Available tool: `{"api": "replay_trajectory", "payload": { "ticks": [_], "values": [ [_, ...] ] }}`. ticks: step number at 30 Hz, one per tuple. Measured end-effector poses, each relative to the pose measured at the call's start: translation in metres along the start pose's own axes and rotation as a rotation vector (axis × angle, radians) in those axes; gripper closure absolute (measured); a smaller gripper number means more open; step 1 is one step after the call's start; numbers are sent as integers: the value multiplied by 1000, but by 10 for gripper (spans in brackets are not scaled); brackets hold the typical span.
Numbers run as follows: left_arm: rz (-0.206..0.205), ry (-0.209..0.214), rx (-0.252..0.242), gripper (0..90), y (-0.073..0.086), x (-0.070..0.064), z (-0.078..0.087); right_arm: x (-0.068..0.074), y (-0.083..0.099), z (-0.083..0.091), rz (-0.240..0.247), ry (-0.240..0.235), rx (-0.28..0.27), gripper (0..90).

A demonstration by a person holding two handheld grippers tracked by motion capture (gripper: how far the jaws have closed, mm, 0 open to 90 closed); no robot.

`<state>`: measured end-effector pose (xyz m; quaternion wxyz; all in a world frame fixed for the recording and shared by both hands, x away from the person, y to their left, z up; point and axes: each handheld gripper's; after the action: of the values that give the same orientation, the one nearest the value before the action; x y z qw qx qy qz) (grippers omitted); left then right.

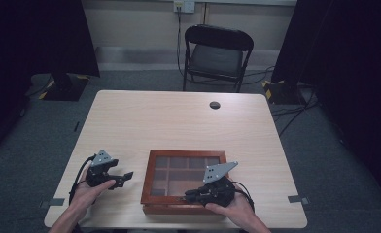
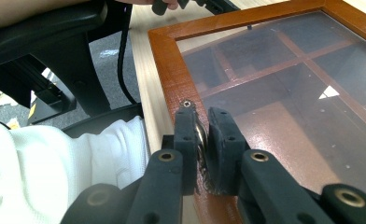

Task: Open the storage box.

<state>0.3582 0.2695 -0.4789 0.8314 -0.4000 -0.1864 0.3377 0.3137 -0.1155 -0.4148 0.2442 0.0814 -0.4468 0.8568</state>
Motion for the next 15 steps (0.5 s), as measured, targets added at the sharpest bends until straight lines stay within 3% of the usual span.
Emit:
{"api": "replay_trajectory", "payload": {
  "ticks": [5,11,15],
  "values": [
    [-11,22,-22,171,-4,-8,2,-1,-4,3,-9,-7,6,826],
    [-58,65,-57,171,-11,-21,4,-1,-13,7,-6,-12,14,826],
    [-53,73,-74,171,-15,-25,4,0,-17,9,-2,-10,16,826]
  ]
}}
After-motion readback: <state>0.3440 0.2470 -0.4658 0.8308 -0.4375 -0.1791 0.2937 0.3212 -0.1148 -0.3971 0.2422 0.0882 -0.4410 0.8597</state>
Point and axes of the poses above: each handheld gripper's, and its own axes: z roughly backward along the jaws, y roughly out of its underside, x roughly to its left, and after that the axes turned 10 degrees about -z, right-handed
